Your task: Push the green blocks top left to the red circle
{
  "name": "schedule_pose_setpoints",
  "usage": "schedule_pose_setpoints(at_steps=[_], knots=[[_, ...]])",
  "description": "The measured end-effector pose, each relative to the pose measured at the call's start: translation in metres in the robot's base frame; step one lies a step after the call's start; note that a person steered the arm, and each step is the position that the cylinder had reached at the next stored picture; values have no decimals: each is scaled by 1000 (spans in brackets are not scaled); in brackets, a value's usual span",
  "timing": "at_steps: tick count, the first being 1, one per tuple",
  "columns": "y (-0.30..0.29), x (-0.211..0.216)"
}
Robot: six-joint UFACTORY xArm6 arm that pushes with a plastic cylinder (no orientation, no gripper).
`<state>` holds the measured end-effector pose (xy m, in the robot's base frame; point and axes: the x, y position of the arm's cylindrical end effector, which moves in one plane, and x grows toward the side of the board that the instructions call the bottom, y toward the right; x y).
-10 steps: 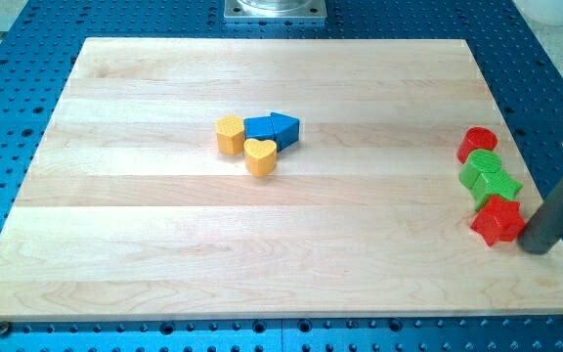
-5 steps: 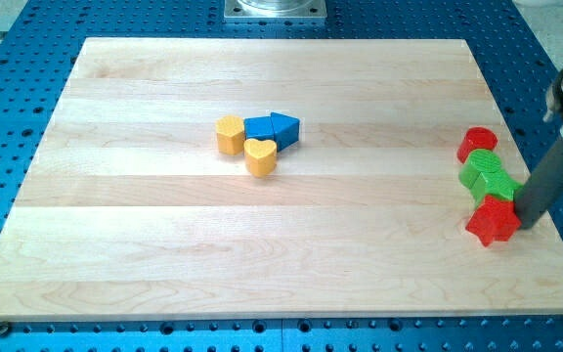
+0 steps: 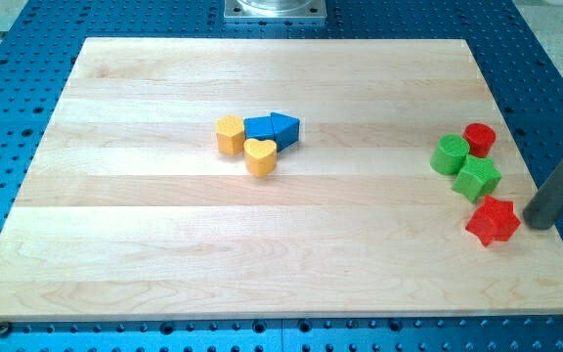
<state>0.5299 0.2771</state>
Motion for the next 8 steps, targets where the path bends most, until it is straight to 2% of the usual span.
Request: schedule_pose_setpoints(at_steps=[1,4,5,6,7,8], knots=[[-20,-17],[-27,-89],[-27,-78],[-22,-35],[-49,-36],[-54,-66]])
